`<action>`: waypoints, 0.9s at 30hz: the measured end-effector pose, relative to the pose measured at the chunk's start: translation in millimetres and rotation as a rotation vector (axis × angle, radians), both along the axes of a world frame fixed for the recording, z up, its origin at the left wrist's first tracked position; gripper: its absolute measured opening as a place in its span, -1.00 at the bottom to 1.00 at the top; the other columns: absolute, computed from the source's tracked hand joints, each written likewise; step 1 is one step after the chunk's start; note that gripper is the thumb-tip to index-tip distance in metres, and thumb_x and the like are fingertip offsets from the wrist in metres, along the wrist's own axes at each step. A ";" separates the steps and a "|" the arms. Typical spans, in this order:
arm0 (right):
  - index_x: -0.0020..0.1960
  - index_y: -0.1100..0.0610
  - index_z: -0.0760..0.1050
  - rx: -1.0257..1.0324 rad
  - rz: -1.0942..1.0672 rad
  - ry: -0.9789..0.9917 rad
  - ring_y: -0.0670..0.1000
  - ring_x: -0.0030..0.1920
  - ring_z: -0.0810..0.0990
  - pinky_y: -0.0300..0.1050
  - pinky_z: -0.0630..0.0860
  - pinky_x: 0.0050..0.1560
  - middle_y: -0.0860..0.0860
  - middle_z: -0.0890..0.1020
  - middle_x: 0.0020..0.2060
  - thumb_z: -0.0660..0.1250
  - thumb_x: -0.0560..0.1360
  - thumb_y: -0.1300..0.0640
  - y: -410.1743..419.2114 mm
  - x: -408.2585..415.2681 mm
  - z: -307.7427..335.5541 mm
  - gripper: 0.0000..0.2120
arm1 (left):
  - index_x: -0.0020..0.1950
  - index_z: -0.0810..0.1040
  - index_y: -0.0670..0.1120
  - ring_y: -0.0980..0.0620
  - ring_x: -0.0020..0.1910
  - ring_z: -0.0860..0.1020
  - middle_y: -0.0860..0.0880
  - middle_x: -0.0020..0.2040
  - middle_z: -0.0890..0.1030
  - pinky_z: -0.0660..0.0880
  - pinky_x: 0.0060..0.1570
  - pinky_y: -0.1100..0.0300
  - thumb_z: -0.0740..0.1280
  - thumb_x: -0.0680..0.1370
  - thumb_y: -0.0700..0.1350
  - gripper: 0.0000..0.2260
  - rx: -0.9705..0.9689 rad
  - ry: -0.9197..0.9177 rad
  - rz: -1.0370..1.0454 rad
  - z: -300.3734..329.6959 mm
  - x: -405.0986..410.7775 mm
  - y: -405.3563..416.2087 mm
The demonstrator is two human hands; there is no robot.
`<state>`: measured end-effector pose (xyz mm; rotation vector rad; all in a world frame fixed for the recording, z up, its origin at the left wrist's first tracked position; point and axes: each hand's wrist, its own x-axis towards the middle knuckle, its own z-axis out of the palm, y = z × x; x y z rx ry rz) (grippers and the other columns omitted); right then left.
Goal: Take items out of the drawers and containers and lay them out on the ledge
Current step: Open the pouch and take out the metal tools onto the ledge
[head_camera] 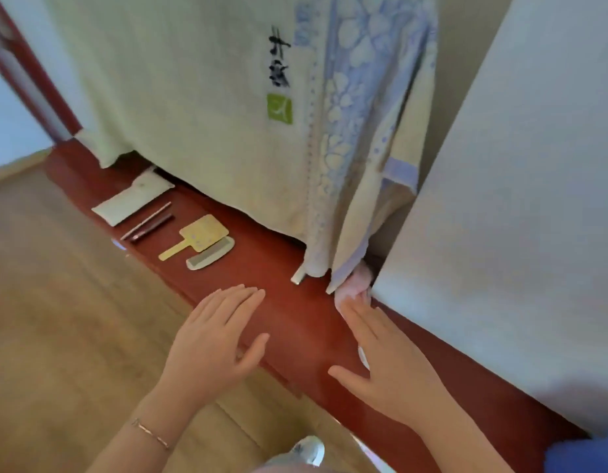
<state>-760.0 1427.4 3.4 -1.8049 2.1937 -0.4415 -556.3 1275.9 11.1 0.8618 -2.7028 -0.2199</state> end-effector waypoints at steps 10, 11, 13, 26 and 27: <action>0.51 0.02 0.06 -0.015 0.292 0.013 -0.16 0.46 0.07 -0.20 0.02 0.41 -0.18 0.09 0.43 0.05 0.40 -0.28 -71.9 59.0 -18.5 -0.24 | 0.27 0.51 -0.10 0.01 0.18 0.49 -0.02 0.16 0.58 0.26 0.24 0.19 0.20 0.45 0.10 -0.53 0.010 -0.097 0.446 -8.4 132.8 17.3; 0.51 -0.01 0.00 -0.007 0.316 -0.002 -0.17 0.47 0.02 -0.23 -0.04 0.42 -0.20 0.05 0.44 0.01 0.38 -0.30 -81.9 64.6 -19.1 -0.23 | 0.27 0.51 -0.10 0.01 0.17 0.50 -0.02 0.16 0.59 0.27 0.23 0.19 0.20 0.45 0.11 -0.53 0.019 -0.107 0.483 -8.5 142.4 16.1; 0.51 -0.02 -0.07 -0.001 0.342 0.001 -0.20 0.47 -0.06 -0.25 -0.10 0.42 -0.22 0.00 0.44 -0.03 0.37 -0.32 -103.0 75.7 -18.9 -0.21 | 0.28 0.51 -0.08 0.04 0.17 0.48 0.00 0.16 0.58 0.25 0.22 0.21 0.18 0.45 0.12 -0.52 0.031 -0.116 0.540 -11.0 160.7 9.7; 0.52 -0.06 -0.12 0.076 0.297 -0.037 -0.17 0.49 -0.05 -0.18 0.15 0.40 -0.21 -0.02 0.50 0.24 0.48 -0.18 -277.2 200.8 -1.2 -0.23 | 0.28 0.50 -0.02 0.10 0.15 0.53 0.09 0.16 0.58 0.34 0.20 0.18 0.14 0.45 0.16 -0.52 0.022 -0.083 0.614 -3.9 276.5 -124.8; 0.52 -0.06 -0.11 0.081 0.283 -0.048 -0.17 0.49 -0.05 -0.15 0.16 0.41 -0.20 -0.02 0.50 0.24 0.47 -0.18 -287.9 207.4 -0.5 -0.22 | 0.28 0.50 -0.02 0.09 0.15 0.54 0.08 0.16 0.58 0.35 0.20 0.16 0.14 0.46 0.16 -0.52 0.024 -0.081 0.610 -2.2 284.9 -136.7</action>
